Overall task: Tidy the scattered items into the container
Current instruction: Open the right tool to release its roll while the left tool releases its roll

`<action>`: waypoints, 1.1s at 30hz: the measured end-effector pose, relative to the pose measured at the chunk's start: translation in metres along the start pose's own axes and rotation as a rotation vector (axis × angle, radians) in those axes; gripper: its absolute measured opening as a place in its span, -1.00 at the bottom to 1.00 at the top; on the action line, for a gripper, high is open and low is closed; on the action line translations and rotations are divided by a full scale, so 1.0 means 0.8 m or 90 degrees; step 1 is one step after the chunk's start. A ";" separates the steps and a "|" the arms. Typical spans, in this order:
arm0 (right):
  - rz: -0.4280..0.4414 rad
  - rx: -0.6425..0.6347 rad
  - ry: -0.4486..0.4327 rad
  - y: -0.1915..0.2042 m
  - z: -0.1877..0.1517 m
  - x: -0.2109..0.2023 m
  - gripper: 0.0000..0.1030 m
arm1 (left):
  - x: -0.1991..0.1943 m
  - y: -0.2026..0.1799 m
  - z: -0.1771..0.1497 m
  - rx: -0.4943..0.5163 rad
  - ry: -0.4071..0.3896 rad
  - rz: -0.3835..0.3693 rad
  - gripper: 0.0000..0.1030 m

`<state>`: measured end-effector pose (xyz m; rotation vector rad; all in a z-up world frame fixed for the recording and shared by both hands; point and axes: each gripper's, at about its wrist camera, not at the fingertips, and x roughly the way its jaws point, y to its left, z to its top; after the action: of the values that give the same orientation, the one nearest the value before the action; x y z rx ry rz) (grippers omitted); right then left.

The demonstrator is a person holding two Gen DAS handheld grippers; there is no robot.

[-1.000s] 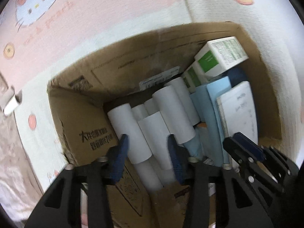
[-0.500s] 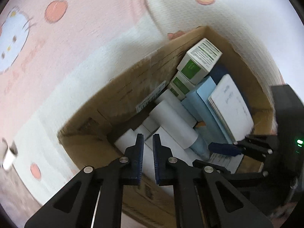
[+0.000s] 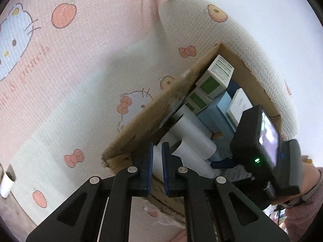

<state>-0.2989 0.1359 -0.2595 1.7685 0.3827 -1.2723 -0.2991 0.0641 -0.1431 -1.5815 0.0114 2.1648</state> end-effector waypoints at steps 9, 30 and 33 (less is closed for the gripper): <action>0.005 -0.004 -0.028 0.010 0.030 -0.021 -0.67 | 0.004 0.001 0.001 0.005 0.000 0.002 -0.81; 0.030 0.057 -0.093 0.033 0.037 -0.045 -0.67 | -0.016 -0.022 -0.004 0.044 0.020 0.007 -0.65; 0.029 0.066 -0.125 0.034 0.020 -0.072 -0.67 | -0.012 -0.038 0.004 0.058 0.037 0.011 -0.14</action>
<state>-0.3148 0.1220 -0.1973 1.7079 0.1665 -1.4409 -0.2890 0.0886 -0.1253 -1.5975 0.1406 2.1007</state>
